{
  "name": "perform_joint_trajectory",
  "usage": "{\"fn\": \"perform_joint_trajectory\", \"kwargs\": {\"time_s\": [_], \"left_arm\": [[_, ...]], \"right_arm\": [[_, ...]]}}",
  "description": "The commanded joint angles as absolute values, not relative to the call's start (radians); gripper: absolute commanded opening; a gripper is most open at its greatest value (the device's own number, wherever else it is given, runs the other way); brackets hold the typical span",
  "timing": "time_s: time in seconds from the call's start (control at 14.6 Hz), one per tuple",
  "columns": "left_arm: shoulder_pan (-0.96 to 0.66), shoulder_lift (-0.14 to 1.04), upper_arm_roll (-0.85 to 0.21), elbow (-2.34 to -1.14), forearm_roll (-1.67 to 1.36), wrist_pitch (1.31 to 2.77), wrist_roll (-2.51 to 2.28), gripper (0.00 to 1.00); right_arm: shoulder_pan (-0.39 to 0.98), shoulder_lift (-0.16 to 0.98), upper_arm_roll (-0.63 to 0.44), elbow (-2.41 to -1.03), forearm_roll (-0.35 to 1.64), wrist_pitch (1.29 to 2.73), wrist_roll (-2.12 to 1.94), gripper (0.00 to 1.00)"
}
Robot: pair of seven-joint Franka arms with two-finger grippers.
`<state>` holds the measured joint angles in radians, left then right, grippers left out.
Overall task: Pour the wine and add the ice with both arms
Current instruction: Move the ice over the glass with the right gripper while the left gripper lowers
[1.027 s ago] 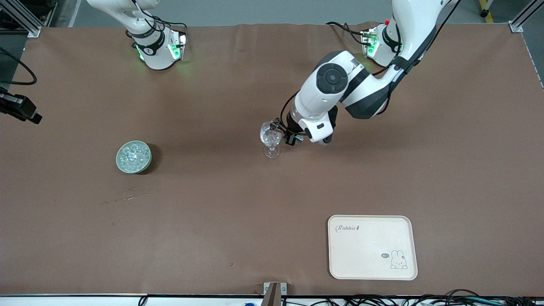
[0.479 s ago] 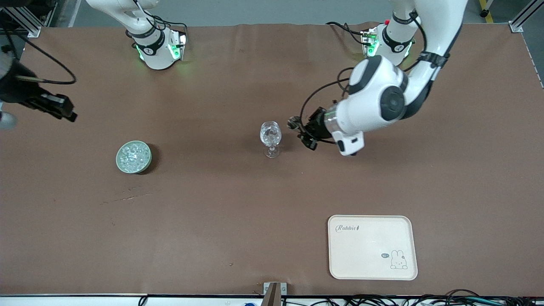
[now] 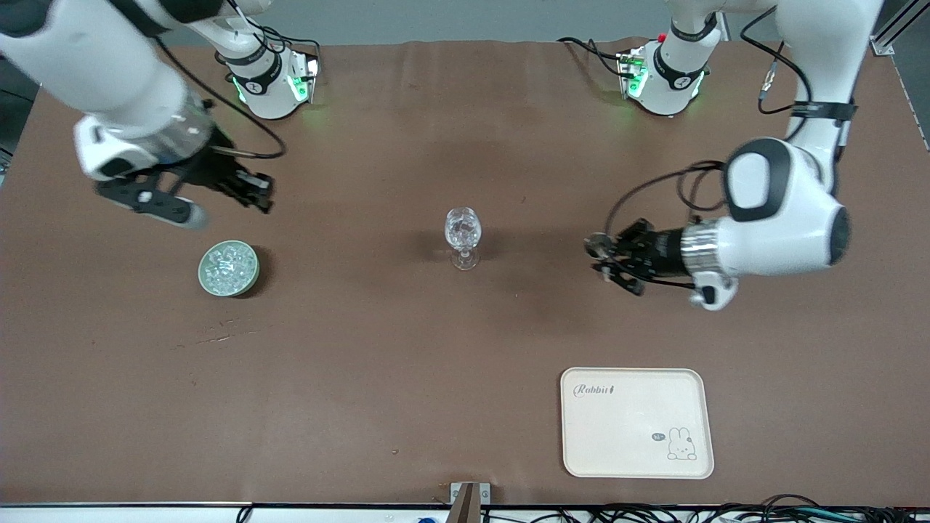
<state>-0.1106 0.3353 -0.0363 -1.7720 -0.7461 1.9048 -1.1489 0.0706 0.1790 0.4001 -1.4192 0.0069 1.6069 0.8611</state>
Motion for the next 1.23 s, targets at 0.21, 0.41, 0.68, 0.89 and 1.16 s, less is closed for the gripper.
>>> {"fn": "perform_joint_trajectory", "kwargs": {"time_s": [0.21,0.41,0.68,0.89,1.16], "left_arm": [[-0.114,0.442,0.266,-1.744,-0.967,1.796,-0.896,0.00],[-0.109,0.550,0.414,-1.668,-1.090,1.670,-0.841,0.00],[-0.064,0.701,0.560,-1.575,-1.192,1.447,-0.685,0.00],[-0.066,0.758,0.621,-1.575,-1.212,1.448,-0.582,0.00],[-0.020,0.825,0.660,-1.580,-1.310,1.450,-0.549,0.00]], "right_arm": [[0.211,0.290,0.449,-1.439,-0.018,1.759,1.165,0.02],[0.293,0.340,0.451,-1.456,-0.066,1.815,1.277,0.02],[0.340,0.428,0.494,-1.456,-0.167,1.888,1.412,0.02],[0.367,0.495,0.514,-1.456,-0.238,1.927,1.479,0.02],[0.387,0.525,0.512,-1.456,-0.247,1.940,1.486,0.03]]}}
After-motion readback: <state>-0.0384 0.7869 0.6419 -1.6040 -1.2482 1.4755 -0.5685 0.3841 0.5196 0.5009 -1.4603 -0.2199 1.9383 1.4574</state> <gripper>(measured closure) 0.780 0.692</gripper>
